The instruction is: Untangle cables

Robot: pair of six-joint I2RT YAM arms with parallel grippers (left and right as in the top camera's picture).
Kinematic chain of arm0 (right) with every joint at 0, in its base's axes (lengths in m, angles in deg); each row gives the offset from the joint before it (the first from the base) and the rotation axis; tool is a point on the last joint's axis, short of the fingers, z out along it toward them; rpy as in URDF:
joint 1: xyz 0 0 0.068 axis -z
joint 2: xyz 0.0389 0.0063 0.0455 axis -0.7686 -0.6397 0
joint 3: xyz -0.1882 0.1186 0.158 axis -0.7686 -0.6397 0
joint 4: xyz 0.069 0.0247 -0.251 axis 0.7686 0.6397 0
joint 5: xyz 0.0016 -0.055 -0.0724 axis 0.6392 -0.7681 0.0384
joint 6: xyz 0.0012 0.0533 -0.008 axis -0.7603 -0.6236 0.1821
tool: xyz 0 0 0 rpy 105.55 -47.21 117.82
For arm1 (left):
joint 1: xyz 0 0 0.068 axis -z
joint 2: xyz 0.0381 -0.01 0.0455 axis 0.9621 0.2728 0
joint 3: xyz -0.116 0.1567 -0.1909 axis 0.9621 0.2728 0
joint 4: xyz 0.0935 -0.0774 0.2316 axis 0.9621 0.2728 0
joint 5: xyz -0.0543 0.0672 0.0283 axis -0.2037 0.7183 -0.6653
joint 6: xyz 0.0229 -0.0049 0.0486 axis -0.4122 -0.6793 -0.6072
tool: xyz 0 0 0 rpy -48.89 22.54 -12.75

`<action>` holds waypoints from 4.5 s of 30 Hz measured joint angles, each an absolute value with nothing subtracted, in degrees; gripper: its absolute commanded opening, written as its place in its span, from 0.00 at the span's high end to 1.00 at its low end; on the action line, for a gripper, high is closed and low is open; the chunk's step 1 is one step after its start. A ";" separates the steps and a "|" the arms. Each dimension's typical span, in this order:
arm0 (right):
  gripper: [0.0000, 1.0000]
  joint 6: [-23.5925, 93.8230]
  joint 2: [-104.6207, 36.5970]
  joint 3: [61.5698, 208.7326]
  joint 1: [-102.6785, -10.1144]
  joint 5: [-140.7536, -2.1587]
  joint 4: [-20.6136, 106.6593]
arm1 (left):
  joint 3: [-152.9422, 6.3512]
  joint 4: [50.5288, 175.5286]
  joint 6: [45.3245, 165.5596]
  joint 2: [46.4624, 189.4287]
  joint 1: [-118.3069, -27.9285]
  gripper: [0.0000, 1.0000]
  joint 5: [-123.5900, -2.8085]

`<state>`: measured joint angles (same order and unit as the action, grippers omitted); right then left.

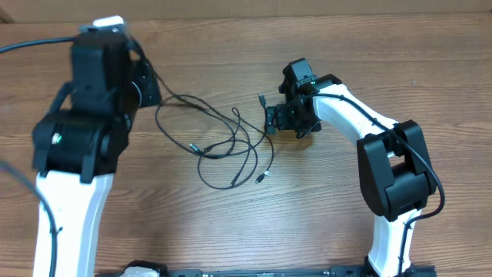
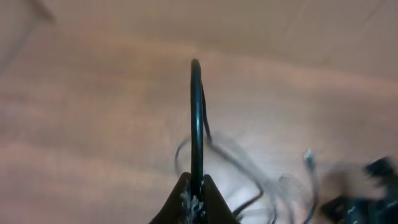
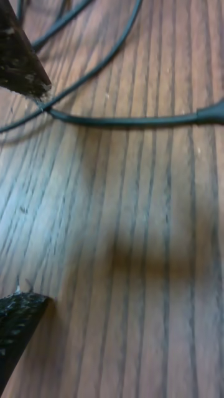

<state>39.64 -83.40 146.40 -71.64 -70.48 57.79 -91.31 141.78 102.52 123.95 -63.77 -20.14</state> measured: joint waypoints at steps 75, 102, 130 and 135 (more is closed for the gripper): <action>0.00 39.86 -82.98 144.60 -71.64 -73.39 51.73 | -82.34 155.16 114.22 155.07 -101.54 0.20 -36.62; 0.00 39.88 -82.98 144.45 -71.64 -73.54 50.79 | -75.52 134.79 118.83 155.07 -74.48 0.44 -51.02; 0.00 39.86 -82.98 144.45 -71.64 -73.54 50.79 | -75.52 129.59 119.88 155.07 -50.03 0.58 -35.55; 0.00 39.88 -82.96 144.45 -71.64 -73.54 50.79 | -75.52 129.56 119.90 155.20 -50.03 0.60 -33.98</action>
<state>39.88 -82.96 144.45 -71.64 -73.54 50.79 -75.52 129.56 119.90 155.20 -50.03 -33.98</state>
